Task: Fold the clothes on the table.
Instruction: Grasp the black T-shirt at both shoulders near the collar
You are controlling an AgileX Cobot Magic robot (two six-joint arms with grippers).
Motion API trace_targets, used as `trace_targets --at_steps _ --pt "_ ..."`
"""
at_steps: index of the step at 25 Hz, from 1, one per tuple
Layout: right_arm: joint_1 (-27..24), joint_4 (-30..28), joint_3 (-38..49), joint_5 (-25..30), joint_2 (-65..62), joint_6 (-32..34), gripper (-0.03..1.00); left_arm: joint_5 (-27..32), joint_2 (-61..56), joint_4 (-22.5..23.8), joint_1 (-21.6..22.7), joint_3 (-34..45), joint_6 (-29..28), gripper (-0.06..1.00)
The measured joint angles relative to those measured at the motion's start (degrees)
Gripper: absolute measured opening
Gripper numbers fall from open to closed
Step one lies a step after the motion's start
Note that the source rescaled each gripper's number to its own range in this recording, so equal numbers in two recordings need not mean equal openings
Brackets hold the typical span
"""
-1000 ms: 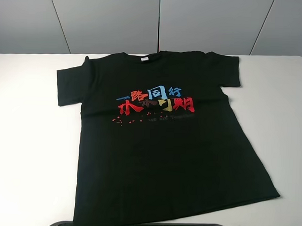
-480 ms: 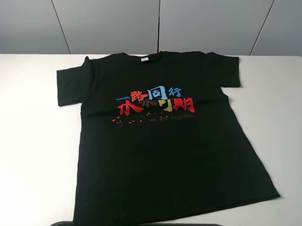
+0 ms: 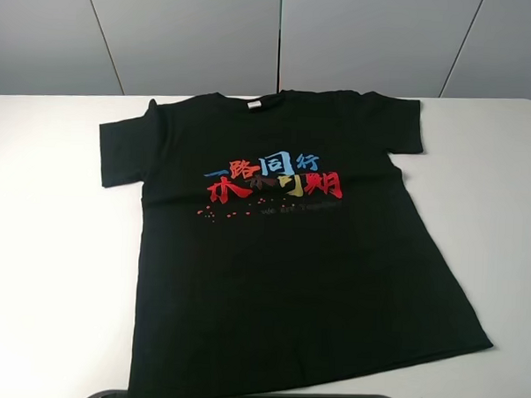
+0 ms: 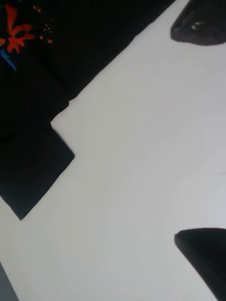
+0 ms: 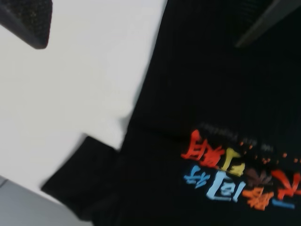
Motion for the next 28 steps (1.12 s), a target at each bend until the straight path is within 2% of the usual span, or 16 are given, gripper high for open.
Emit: trace_targets --at_steps 5,8,12,16,21,25,28 --pt "5.18 -1.71 -4.8 -0.23 15.52 -3.04 0.82 -4.17 11.78 5.93 0.0 -3.23 2.39 1.0" --pt "9.76 -4.64 -6.9 -0.23 22.93 -3.82 0.82 -6.0 18.9 7.37 -0.72 -4.58 3.39 1.0" --pt "16.05 -10.23 -8.23 -0.82 31.37 -4.07 0.82 -7.72 28.82 9.77 -5.22 -5.75 5.53 1.0" --pt "19.98 -15.97 -8.23 -3.91 37.85 -5.06 0.82 -7.98 38.39 17.0 -12.29 -6.21 6.33 1.0" --pt "22.22 -19.99 -8.23 -7.45 42.24 -6.97 0.82 -11.14 48.62 25.9 -18.61 -6.21 5.72 1.0" --pt "22.57 -20.34 -8.23 -9.24 45.41 -8.97 0.82 -17.99 54.48 29.64 -19.44 -6.21 5.6 1.0" --pt "22.57 -20.57 -8.23 -10.21 47.95 -10.52 0.82 -20.7 58.1 31.95 -19.49 -6.21 5.6 1.0"
